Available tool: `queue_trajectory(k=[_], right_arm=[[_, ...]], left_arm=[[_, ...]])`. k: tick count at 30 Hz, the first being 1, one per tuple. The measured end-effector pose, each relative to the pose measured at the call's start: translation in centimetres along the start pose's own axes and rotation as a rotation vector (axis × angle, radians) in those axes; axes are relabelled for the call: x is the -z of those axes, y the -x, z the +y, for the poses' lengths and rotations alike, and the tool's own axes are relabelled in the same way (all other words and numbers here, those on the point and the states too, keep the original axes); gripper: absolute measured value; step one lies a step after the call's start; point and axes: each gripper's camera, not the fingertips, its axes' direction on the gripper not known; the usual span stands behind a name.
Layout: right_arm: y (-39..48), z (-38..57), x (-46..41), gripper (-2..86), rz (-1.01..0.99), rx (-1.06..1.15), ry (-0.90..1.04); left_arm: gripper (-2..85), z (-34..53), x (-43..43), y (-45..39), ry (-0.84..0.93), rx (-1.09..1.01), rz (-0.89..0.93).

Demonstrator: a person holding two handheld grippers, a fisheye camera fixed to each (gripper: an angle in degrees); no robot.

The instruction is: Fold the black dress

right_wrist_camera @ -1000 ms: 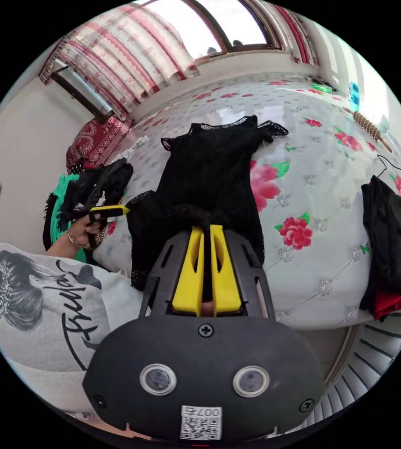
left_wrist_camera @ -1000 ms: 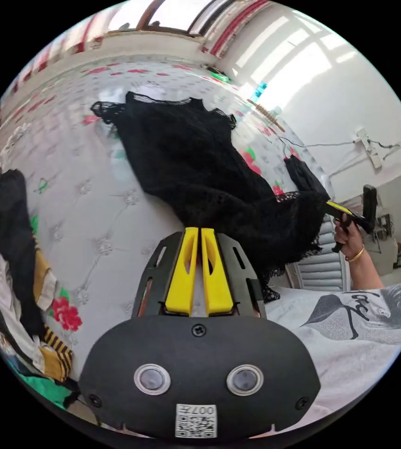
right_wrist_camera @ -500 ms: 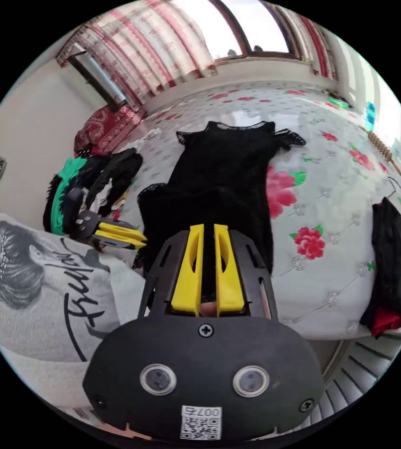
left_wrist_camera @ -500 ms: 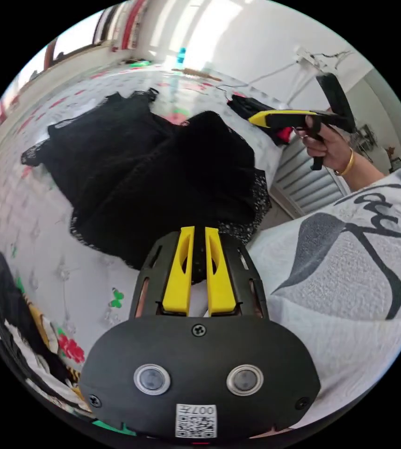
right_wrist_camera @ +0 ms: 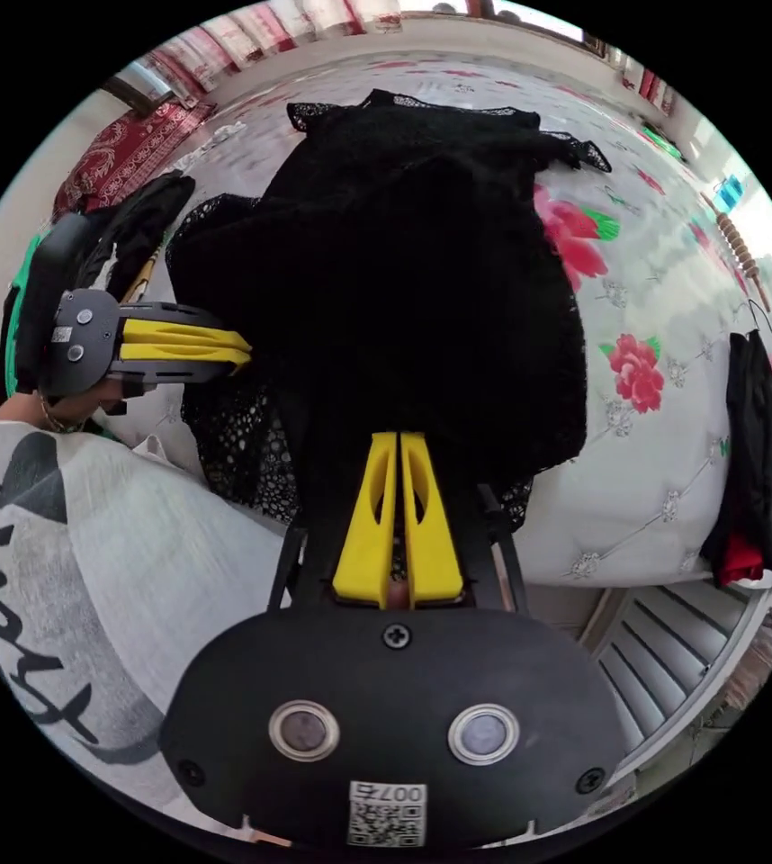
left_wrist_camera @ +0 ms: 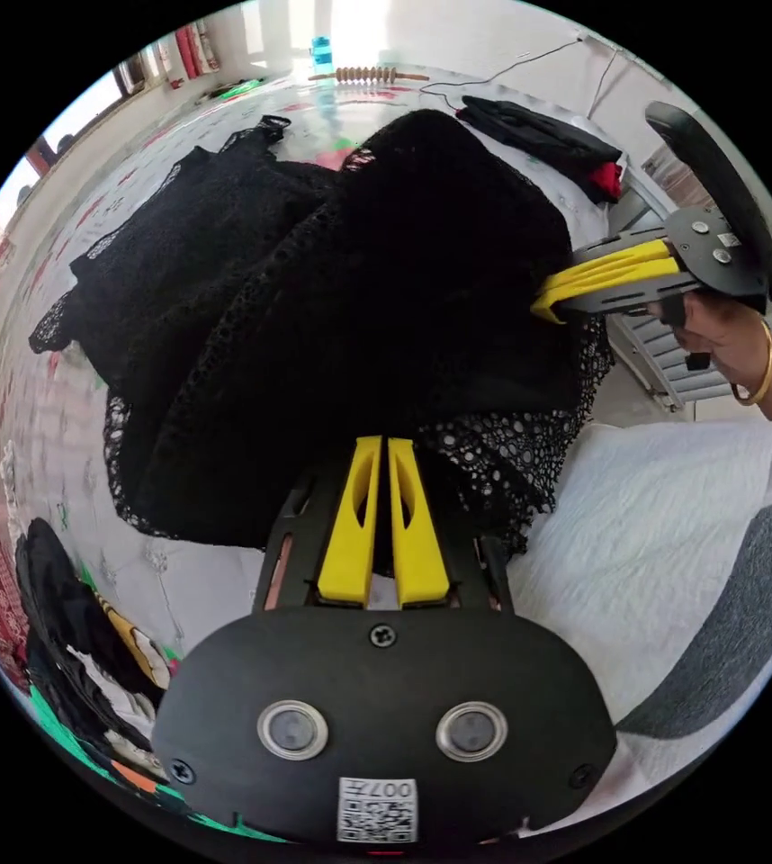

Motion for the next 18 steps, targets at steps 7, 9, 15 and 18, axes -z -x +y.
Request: queue_trajectory(k=[7, 9, 15, 18], right_arm=[[-4.0, 3.1, 7.1, 1.0, -0.061, -0.137, -0.223], [-3.5, 2.3, 6.8, 2.1, -0.158, -0.092, -0.191], [1.8, -1.5, 8.2, 6.2, -0.184, 0.088, -0.297], [4.6, -5.2, 5.0, 7.0, -0.185, 0.216, -0.163]], left_arm=[[-0.9, 5.2, 6.4, 9.1, -0.221, 0.459, 0.047], [-1.0, 5.1, 6.7, 9.3, -0.239, 0.46, 0.061], [-1.0, 4.3, 7.7, 8.4, -0.269, 0.432, 0.023], [-1.0, 3.6, 7.5, 9.0, -0.242, 0.445, 0.007]])
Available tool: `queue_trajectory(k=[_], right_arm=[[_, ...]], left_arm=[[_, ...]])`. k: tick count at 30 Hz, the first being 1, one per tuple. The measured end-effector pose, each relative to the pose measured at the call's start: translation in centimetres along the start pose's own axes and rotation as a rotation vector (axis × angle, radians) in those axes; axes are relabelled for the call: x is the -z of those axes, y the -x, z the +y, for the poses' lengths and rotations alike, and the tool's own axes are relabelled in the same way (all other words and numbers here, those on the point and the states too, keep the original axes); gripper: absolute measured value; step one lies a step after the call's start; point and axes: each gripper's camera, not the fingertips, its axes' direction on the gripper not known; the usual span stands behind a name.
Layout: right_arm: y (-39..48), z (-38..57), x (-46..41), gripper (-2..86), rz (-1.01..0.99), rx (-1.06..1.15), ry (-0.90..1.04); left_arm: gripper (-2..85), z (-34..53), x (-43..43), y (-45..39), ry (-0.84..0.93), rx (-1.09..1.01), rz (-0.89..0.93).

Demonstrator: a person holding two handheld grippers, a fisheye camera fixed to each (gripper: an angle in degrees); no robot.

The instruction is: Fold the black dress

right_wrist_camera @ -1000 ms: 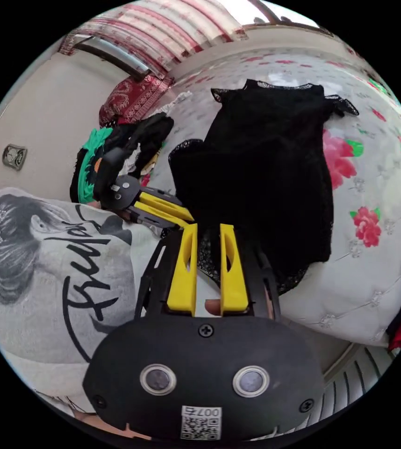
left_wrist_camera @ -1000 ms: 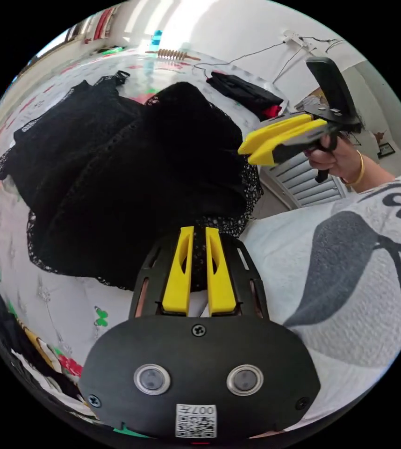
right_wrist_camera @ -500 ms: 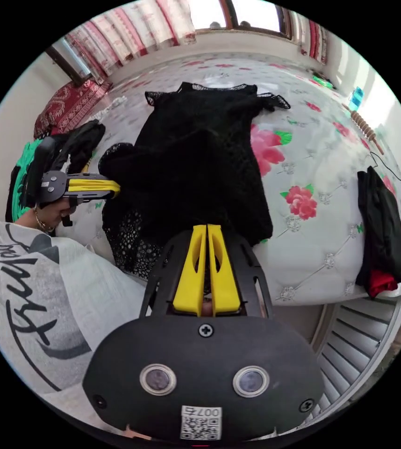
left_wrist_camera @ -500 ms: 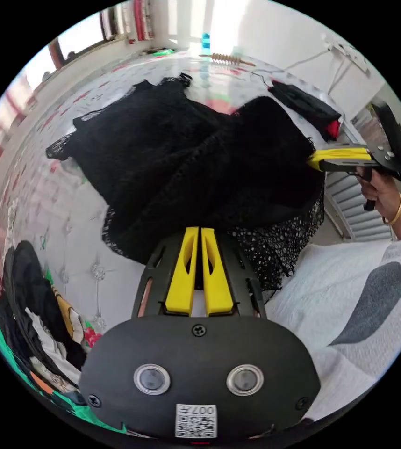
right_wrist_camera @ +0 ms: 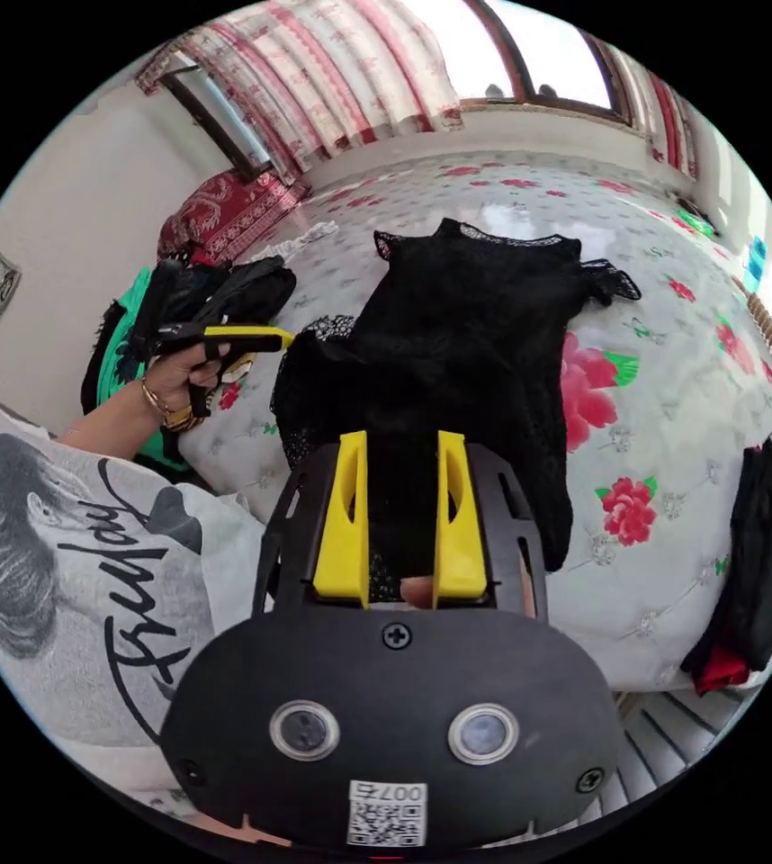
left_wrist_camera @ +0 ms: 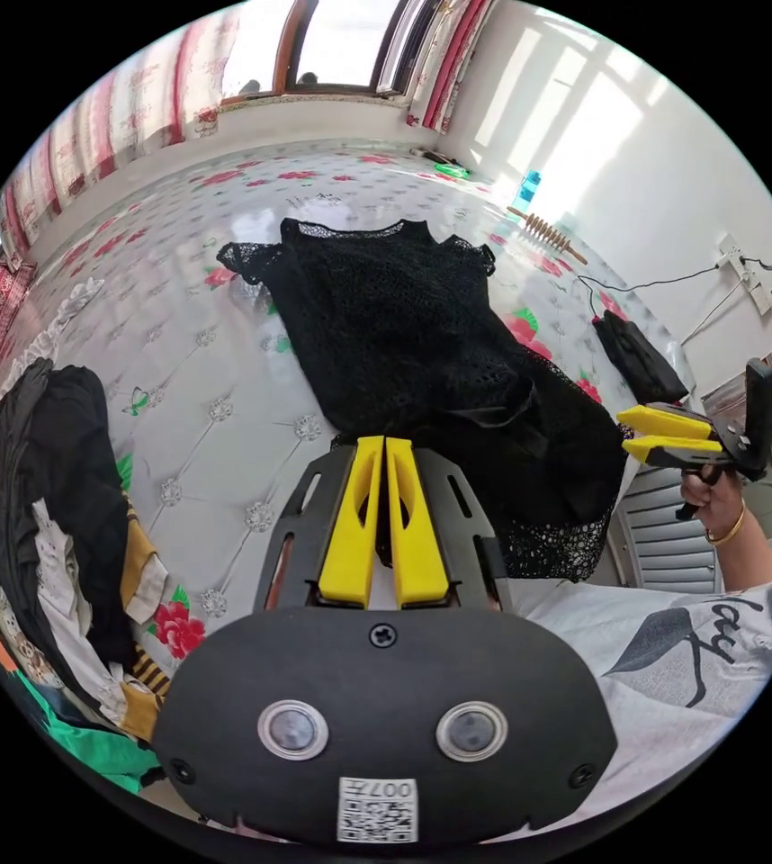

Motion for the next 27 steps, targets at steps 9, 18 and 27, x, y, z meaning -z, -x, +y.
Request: queue_trajectory(k=[9, 18, 27], right_arm=[[-6.0, -1.6, -5.1, 0.7, 0.431, -0.163, 0.162], [-18.6, 9.2, 2.7, -0.1, -0.388, -0.783, -0.474], [-3.5, 2.3, 0.8, 1.4, -0.078, -0.241, -0.122]], left_arm=[[-1.0, -1.2, -1.4, 2.3, 0.056, 0.063, -0.033], [-0.5, -2.9, -7.2, 1.3, 0.201, 0.047, -0.027], [4.8, -1.4, 0.4, 0.2, 0.009, -0.009, 0.003]])
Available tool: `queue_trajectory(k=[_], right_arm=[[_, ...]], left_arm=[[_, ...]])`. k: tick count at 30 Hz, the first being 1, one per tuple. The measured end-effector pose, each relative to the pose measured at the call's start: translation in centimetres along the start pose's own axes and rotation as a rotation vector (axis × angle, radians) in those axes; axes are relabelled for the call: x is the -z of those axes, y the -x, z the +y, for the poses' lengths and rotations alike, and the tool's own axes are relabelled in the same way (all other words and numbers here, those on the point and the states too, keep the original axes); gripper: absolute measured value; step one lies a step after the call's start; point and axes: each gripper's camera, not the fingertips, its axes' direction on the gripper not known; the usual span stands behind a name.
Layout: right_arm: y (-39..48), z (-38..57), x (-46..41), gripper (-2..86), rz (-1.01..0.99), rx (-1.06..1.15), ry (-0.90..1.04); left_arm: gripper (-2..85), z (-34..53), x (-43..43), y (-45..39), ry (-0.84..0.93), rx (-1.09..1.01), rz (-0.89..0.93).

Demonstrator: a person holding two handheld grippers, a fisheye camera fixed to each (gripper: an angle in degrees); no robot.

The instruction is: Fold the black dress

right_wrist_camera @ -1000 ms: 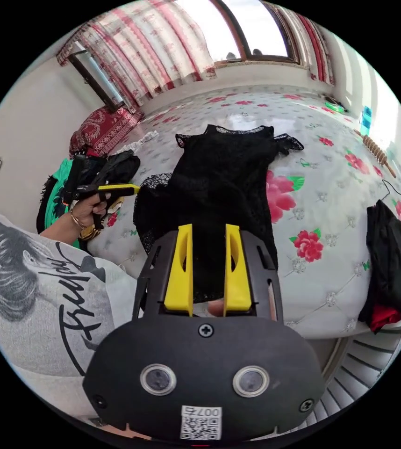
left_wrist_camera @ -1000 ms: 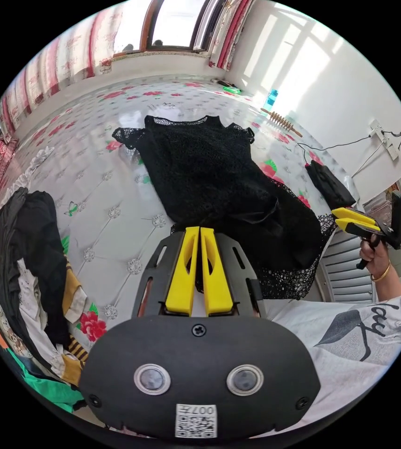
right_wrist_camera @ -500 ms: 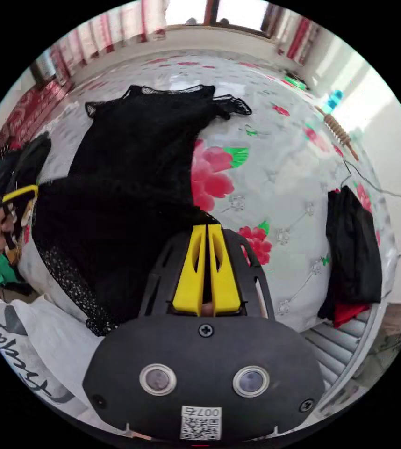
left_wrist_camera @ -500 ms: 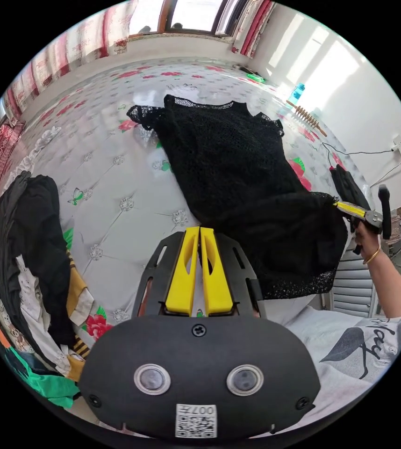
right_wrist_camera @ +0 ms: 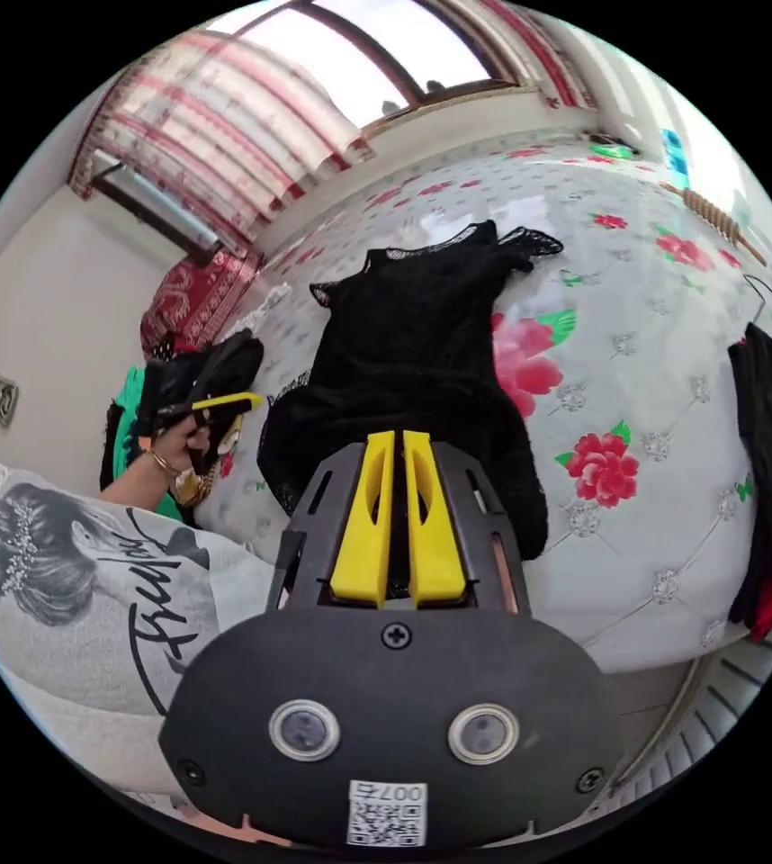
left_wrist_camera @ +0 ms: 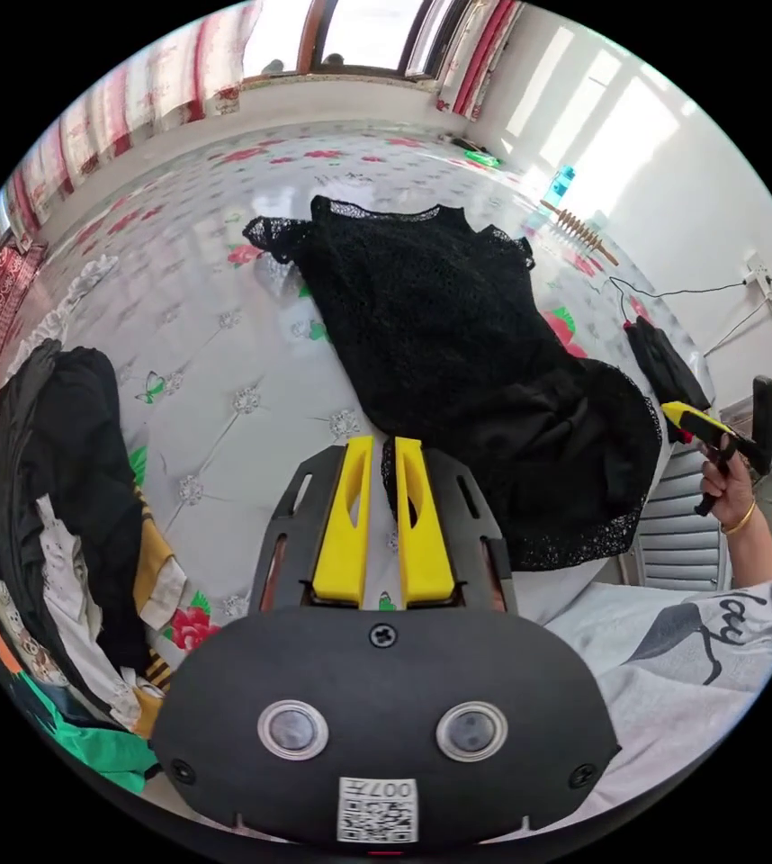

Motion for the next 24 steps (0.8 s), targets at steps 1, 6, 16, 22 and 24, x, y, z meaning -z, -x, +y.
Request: queue_trajectory(k=[1, 6, 16, 22, 24], right_arm=[[1.7, -0.5, -2.2, 2.1, 0.051, 0.038, 0.049], [4.5, -2.6, -8.3, 6.4, 0.232, 0.096, 0.251], [-1.3, -1.4, -3.3, 10.2, 0.439, -0.137, 0.224], [1.0, -1.9, -2.3, 9.8, 0.312, -0.093, 0.166], [2.1, -2.1, -2.8, 9.4, 0.275, -0.049, 0.176]], left_arm=[[4.9, -0.3, 0.2, -1.3, 0.008, -0.045, 0.033], [8.0, -1.3, -2.7, -5.3, 0.102, -0.145, -0.02], [10.0, -1.9, -5.6, -4.8, 0.2, -0.082, -0.084], [9.9, -1.7, -5.5, -4.8, 0.204, -0.072, -0.083], [9.5, -1.7, -5.6, -4.9, 0.208, -0.073, -0.094]])
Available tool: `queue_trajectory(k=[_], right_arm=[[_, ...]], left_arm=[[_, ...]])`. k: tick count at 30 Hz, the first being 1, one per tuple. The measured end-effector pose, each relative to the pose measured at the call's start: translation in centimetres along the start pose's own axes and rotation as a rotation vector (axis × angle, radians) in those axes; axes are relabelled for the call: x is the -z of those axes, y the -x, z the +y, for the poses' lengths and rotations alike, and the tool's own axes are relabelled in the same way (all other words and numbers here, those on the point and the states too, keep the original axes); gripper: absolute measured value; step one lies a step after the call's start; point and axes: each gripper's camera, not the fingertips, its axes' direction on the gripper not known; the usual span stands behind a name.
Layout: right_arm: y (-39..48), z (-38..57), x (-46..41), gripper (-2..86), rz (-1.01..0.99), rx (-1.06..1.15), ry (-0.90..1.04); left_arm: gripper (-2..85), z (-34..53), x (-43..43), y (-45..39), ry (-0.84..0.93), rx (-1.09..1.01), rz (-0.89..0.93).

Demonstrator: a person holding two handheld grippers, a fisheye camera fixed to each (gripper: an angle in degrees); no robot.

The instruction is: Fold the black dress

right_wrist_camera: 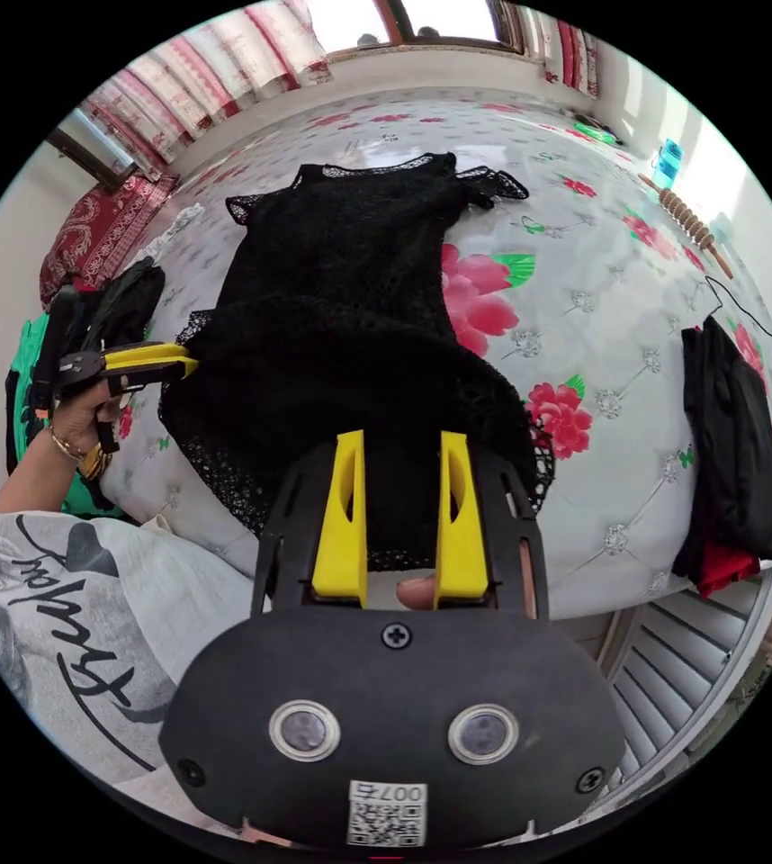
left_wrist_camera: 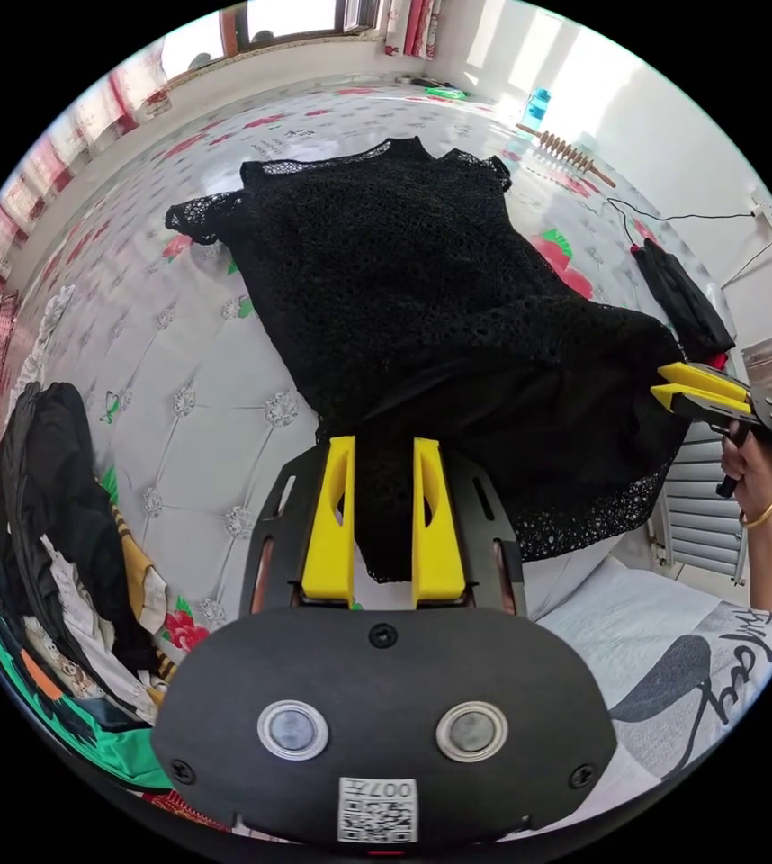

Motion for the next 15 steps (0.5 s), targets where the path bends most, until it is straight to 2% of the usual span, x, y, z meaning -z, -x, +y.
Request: queue_trajectory(k=[7, 10, 15], right_arm=[[0.2, -0.2, -4.1, 6.8, 0.083, 0.107, 0.182], [-1.6, 1.1, -1.7, 3.3, 0.083, 0.082, 0.111], [-4.1, 4.6, 4.8, 0.3, -0.048, 0.087, -0.062]], left_arm=[[0.4, 1.0, 1.2, -0.4, -0.024, -0.038, -0.028], [-0.5, 2.7, 3.3, 0.3, -0.073, -0.042, 0.002], [-0.9, 6.7, 7.1, 1.6, -0.159, -0.055, 0.083]])
